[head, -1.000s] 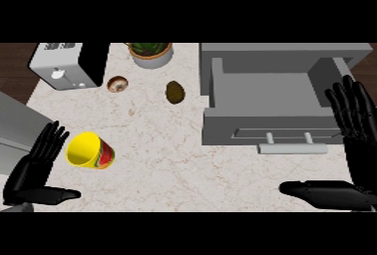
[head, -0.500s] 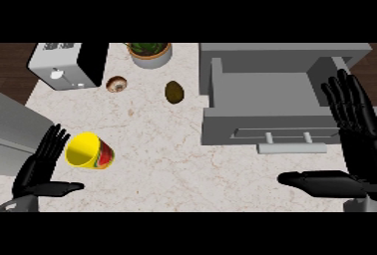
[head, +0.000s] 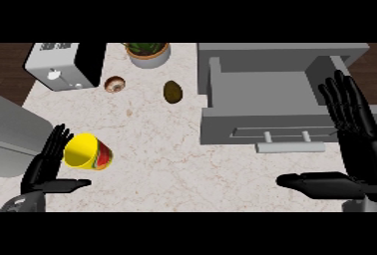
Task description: Pick up the cup, place it into the drawer and close the drawer
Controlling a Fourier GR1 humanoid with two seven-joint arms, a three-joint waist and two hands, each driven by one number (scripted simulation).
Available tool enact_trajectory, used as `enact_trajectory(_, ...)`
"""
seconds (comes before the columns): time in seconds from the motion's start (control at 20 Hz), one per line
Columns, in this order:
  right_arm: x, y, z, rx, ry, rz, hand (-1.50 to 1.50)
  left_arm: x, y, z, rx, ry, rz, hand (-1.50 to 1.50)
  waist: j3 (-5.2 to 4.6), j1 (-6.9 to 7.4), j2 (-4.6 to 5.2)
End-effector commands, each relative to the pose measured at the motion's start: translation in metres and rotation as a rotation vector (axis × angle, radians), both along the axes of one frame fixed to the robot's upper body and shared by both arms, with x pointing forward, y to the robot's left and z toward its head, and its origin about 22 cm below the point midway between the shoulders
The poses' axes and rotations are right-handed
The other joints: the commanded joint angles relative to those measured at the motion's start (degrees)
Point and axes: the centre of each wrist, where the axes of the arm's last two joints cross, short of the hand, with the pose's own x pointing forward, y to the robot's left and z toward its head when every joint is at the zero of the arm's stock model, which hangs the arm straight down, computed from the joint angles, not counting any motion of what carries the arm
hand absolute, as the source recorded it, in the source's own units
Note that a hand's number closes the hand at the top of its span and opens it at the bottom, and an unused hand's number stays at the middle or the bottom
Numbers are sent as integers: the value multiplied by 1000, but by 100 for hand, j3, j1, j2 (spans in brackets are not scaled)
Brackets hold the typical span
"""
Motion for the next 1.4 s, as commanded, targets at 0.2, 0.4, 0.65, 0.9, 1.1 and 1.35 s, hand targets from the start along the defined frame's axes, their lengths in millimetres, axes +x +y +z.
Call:
enact_trajectory(0.2,-3,16,0,12,11,22,-150,2,-3,-4,-58,-103,-59,-150,-9,-39,15)
enact_trajectory(0.4,-2,4,3,0,6,10,-150,14,-25,-8,-96,-96,-96,-150,-3,-27,5)
enact_trajectory(0.65,4,-9,2,9,9,43,-150,12,-15,-6,-107,-107,-95,-150,-9,-54,24)
enact_trajectory(0.9,1,-13,2,7,5,39,-150,13,-35,-14,-200,-135,-140,-150,-12,-65,20)
enact_trajectory(1.1,1,-4,1,2,10,29,-150,26,-49,-11,-254,-128,-179,-150,-11,-53,17)
enact_trajectory(1.35,1,-2,-7,19,10,22,-150,28,-51,-10,-336,-165,-228,150,-2,4,0)
